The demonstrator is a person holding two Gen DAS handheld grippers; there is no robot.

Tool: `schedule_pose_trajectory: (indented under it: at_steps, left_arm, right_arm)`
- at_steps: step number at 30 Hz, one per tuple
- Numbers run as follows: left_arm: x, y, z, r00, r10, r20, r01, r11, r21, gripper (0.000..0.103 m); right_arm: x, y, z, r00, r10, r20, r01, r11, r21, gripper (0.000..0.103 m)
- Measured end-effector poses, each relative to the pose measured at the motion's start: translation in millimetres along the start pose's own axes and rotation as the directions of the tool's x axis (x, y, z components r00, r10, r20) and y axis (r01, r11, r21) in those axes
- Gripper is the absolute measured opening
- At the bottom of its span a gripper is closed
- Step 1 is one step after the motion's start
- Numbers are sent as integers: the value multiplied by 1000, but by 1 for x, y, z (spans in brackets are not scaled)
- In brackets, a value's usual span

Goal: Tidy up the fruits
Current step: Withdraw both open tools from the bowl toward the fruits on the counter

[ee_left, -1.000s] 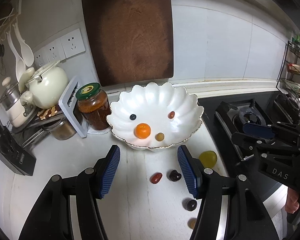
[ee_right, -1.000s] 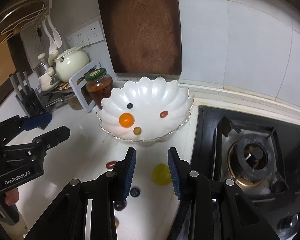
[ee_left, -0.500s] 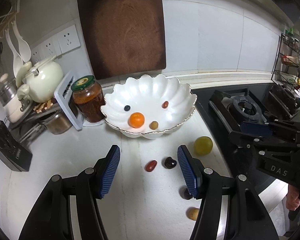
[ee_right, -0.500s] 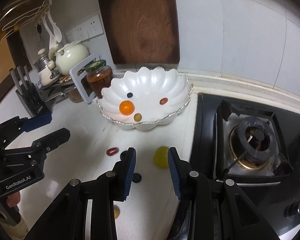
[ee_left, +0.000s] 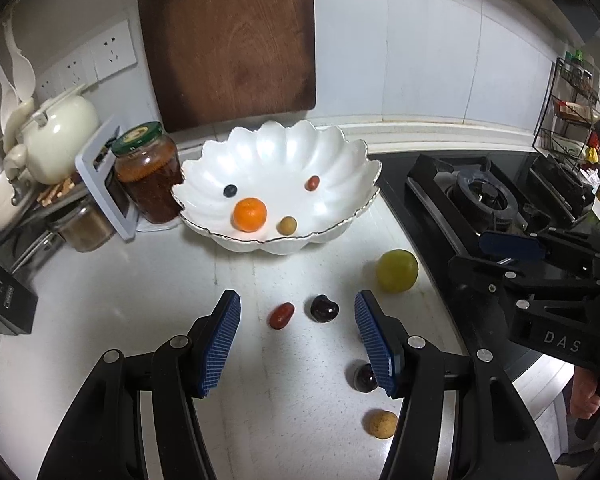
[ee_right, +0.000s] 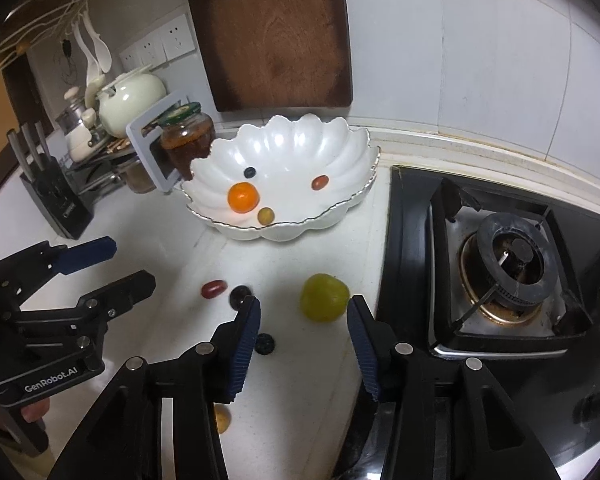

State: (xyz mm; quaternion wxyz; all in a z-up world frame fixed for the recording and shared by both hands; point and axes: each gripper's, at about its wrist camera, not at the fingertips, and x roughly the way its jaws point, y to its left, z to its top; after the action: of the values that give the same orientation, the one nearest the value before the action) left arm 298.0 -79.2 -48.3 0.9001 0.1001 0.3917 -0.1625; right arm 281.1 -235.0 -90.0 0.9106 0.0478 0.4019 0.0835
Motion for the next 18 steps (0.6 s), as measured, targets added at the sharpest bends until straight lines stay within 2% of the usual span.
schedule_pose_trajectory:
  at_steps: [10,18]
  left_arm:
    - [23,-2,-13,999,-38,-5,39,999,20,59]
    - [41,-10,-19,999,-35,-7,35,997,72,58]
  right_arm:
    - [21,-5,-3,1000,-13,-28,13,1000,-4,46]
    - [36,-9,-8,999,-5,-42,5,1000,8,46]
